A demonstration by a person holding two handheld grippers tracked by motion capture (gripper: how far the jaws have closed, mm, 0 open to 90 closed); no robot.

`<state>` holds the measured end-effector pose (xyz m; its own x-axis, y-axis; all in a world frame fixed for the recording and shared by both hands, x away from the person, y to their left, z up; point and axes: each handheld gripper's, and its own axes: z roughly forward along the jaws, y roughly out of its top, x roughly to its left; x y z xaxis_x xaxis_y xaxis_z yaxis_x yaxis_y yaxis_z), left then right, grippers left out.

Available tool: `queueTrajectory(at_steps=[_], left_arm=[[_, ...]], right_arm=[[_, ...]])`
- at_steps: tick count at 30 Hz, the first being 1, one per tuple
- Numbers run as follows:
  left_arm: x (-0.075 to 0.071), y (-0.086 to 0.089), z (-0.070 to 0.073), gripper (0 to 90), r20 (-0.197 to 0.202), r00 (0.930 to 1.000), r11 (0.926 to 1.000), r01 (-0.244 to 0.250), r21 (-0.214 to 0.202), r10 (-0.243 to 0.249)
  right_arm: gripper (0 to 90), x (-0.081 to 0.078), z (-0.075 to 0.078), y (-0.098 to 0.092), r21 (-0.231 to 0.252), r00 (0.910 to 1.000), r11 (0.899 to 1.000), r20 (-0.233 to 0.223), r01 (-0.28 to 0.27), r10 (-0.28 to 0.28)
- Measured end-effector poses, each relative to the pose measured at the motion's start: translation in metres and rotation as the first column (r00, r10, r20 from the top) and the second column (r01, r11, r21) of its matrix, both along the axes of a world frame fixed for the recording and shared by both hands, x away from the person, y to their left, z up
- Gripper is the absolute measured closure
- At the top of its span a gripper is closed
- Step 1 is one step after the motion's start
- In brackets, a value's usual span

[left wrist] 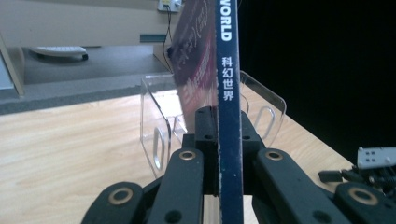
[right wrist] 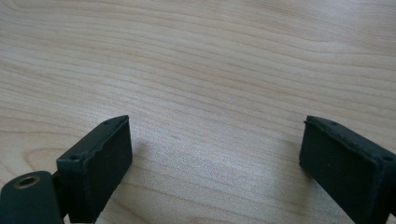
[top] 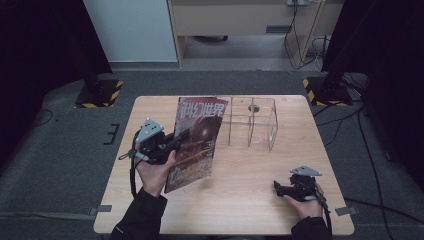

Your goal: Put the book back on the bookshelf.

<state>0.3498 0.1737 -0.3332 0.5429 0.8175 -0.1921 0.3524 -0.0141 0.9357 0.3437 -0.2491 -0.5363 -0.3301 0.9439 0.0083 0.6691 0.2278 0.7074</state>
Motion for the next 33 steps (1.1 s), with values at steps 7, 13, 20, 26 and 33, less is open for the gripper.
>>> queueTrajectory(at_steps=[7,13,20,26,33], left_arm=[[0.013,-0.004,0.011,83.8,0.026,0.9995,0.9998,-0.017,-0.015,0.017],[0.023,-0.013,0.013,83.8,0.042,0.9987,0.9995,-0.029,-0.014,0.030],[0.038,-0.021,0.021,83.7,0.065,0.9970,0.9986,-0.038,-0.037,0.041],[0.048,-0.027,0.030,83.7,0.089,0.9942,0.9972,-0.057,-0.048,0.061],[0.061,-0.032,0.041,83.7,0.109,0.9906,0.9950,-0.075,-0.066,0.082]], right_arm=[[8.8,-0.001,-0.002,0.000,0.002,0.9999,1.000,0.016,0.002,-0.002],[8.8,-0.001,-0.002,0.000,0.002,0.9999,1.000,0.016,0.002,-0.002],[8.7,-0.001,-0.002,0.000,0.000,0.9998,1.000,0.018,0.001,-0.001],[8.7,-0.001,-0.002,0.000,0.000,0.9999,1.000,0.016,0.000,0.000],[8.7,-0.001,-0.002,0.000,0.000,0.9999,1.000,0.016,0.000,0.000]])
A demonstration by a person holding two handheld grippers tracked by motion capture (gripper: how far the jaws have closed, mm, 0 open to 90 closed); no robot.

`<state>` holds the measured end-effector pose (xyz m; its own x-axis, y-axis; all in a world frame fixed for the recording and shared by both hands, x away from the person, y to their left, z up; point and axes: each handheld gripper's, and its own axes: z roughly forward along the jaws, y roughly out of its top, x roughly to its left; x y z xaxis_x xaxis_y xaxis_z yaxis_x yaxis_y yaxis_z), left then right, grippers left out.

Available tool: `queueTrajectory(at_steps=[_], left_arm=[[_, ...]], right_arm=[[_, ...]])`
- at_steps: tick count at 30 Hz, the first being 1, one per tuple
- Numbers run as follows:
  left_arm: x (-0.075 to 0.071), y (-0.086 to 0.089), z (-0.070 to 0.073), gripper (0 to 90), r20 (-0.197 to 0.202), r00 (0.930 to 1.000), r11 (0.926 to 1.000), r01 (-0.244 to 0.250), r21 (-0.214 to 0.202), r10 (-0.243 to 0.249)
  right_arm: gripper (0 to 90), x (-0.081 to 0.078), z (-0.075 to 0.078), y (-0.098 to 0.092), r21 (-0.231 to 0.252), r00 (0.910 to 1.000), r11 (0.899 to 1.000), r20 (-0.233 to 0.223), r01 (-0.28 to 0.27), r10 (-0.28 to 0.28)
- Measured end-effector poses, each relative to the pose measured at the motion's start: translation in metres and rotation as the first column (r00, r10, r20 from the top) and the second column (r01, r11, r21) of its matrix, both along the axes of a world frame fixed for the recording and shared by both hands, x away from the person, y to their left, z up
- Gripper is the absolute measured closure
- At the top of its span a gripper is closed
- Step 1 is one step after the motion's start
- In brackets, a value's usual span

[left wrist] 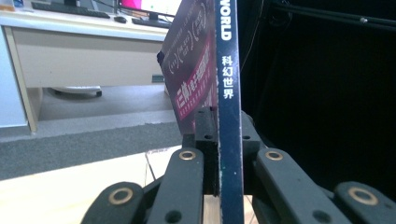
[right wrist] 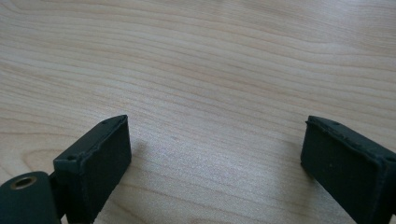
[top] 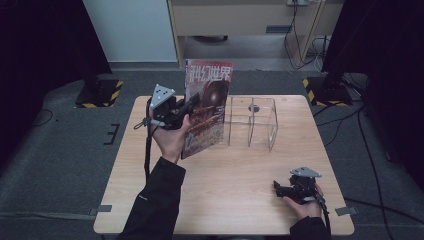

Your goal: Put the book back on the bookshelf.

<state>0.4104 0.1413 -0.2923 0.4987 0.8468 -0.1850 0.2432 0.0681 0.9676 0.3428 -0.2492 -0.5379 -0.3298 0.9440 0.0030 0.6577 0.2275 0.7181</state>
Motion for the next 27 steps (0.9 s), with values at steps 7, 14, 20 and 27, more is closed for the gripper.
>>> queueTrajectory(at_steps=[7,14,20,27], left_arm=[[0.010,-0.008,0.003,83.7,0.016,0.9996,0.9997,-0.024,0.010,0.023],[0.023,-0.016,-0.004,83.7,0.011,0.9990,0.9991,-0.042,0.005,0.042],[0.033,-0.023,-0.009,83.7,0.021,0.9979,0.9981,-0.062,0.004,0.062],[0.042,-0.029,-0.019,83.7,0.031,0.9962,0.9966,-0.082,0.001,0.082]], right_arm=[[8.7,0.000,0.000,0.000,0.000,1.0000,1.000,0.000,0.000,0.000],[8.7,0.000,0.000,0.000,0.001,1.0000,1.000,0.002,0.001,-0.001],[8.7,0.000,0.000,0.000,0.001,1.0000,1.000,0.001,0.001,-0.001],[8.7,0.000,0.000,0.000,0.001,1.0000,1.000,0.002,0.000,0.000]])
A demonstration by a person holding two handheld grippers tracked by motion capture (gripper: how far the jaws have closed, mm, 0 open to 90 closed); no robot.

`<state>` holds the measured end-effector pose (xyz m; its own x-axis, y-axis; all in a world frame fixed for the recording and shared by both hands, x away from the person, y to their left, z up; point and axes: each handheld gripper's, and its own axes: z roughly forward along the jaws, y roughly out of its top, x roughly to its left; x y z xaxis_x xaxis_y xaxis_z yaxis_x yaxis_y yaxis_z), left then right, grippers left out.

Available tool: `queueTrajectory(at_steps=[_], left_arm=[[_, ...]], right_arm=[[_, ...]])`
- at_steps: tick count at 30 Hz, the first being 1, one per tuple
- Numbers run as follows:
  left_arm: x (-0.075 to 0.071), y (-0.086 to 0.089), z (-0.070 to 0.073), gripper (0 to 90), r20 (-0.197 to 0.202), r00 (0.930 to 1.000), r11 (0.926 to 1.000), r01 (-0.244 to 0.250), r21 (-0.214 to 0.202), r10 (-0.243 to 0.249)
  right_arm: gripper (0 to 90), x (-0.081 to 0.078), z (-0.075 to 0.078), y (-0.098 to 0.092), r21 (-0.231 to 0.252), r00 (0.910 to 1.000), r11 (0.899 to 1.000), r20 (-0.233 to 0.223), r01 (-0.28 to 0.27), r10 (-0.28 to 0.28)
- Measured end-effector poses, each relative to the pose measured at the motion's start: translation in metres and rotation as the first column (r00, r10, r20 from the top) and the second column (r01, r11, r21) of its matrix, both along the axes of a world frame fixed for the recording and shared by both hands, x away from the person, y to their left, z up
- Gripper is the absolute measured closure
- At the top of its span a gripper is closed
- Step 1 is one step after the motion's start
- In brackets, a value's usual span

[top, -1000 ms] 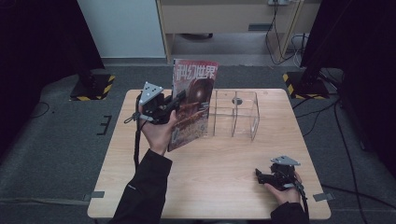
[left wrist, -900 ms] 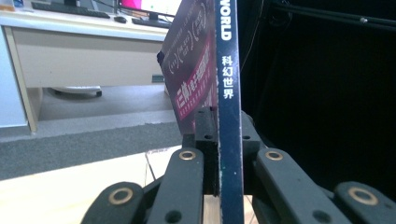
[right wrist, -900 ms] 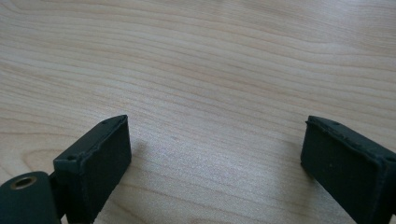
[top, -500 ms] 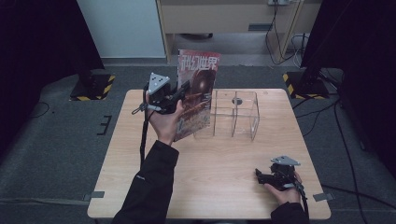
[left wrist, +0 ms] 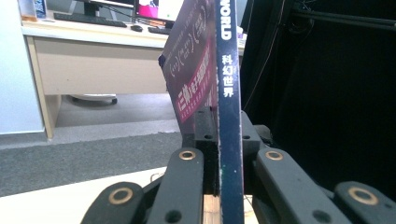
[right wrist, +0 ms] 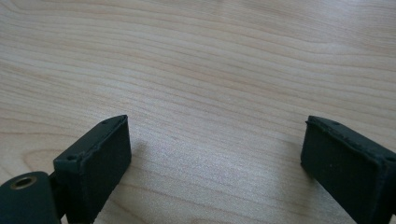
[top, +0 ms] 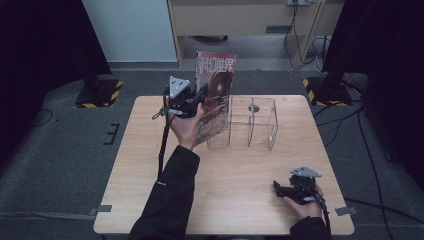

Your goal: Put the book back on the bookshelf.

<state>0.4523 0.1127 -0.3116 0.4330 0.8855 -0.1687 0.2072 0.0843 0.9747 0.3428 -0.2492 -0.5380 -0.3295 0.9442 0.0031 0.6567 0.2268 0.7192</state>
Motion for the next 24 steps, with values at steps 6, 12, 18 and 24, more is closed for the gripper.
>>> queueTrajectory(at_steps=[6,12,18,24], left_arm=[[0.008,-0.006,-0.009,83.7,0.009,0.9998,0.9998,-0.020,0.001,0.020],[0.011,-0.010,-0.024,83.6,0.018,0.9993,0.9993,-0.031,-0.022,0.032],[0.013,-0.012,-0.040,83.7,0.005,0.9993,0.9991,-0.036,-0.024,0.036],[0.015,-0.012,-0.054,83.6,-0.005,0.9994,0.9993,-0.035,-0.016,0.035]], right_arm=[[8.7,0.000,0.000,0.000,0.000,1.0000,1.000,0.000,0.000,0.000],[8.7,0.000,0.000,0.000,0.003,1.0000,1.000,-0.002,0.003,-0.003],[8.7,-0.001,0.000,0.000,0.002,1.0000,1.000,-0.002,-0.001,0.001],[8.7,-0.001,0.000,0.000,0.002,1.0000,1.000,-0.002,-0.002,0.002]])
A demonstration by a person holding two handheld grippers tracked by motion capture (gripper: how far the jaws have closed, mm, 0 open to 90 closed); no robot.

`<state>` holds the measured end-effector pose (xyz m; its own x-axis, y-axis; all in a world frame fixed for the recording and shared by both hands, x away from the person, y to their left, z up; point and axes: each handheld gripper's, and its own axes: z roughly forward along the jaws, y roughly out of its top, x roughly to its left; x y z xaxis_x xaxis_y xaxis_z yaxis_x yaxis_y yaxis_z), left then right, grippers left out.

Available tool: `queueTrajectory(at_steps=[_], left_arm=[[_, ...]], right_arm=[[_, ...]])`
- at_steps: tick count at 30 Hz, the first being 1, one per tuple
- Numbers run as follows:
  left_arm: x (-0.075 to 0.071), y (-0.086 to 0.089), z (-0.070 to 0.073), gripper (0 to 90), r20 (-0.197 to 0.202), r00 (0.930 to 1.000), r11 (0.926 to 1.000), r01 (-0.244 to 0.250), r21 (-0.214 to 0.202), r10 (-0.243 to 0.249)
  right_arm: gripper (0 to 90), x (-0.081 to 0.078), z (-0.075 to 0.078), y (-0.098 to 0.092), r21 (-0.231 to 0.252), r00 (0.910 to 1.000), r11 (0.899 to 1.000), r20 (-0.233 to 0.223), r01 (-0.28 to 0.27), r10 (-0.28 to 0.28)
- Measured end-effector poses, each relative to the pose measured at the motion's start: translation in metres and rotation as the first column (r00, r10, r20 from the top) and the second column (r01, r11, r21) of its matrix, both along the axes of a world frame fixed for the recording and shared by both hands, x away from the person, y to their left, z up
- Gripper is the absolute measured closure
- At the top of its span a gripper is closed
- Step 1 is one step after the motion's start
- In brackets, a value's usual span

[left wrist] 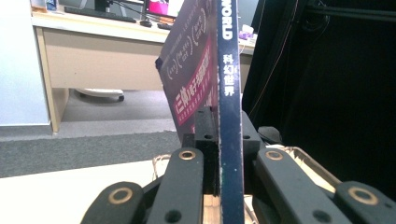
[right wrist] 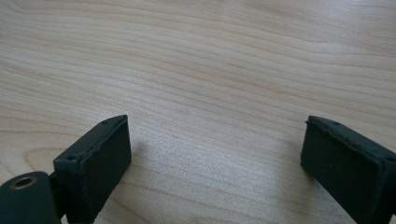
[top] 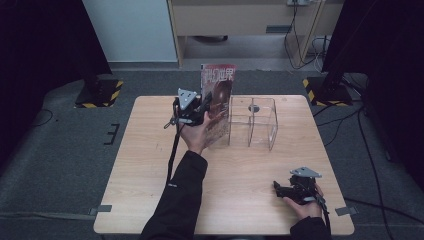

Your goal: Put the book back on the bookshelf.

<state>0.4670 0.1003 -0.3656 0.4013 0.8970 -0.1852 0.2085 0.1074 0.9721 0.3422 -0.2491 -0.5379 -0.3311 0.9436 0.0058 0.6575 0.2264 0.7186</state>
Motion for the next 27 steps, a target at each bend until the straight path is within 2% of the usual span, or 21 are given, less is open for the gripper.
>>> queueTrajectory(at_steps=[7,18,21,27], left_arm=[[-0.001,-0.003,-0.009,83.6,0.010,0.9999,1.0000,-0.006,0.003,0.006],[-0.003,-0.004,-0.030,83.6,-0.013,0.9999,0.9999,-0.007,0.012,0.007],[-0.005,-0.002,-0.033,83.5,-0.007,1.0000,1.0000,0.000,-0.001,0.000],[-0.011,-0.001,-0.035,83.4,0.007,0.9999,0.9998,0.015,0.011,-0.015]], right_arm=[[8.7,0.000,0.000,0.000,0.000,1.0000,1.000,0.000,0.000,0.000],[8.7,0.000,0.000,0.000,0.002,1.0000,1.000,0.000,0.002,-0.002],[8.7,0.000,0.000,0.000,0.001,1.0000,1.000,0.000,0.000,0.000],[8.7,0.000,0.000,0.000,0.000,1.0000,1.000,0.000,-0.002,0.002]])
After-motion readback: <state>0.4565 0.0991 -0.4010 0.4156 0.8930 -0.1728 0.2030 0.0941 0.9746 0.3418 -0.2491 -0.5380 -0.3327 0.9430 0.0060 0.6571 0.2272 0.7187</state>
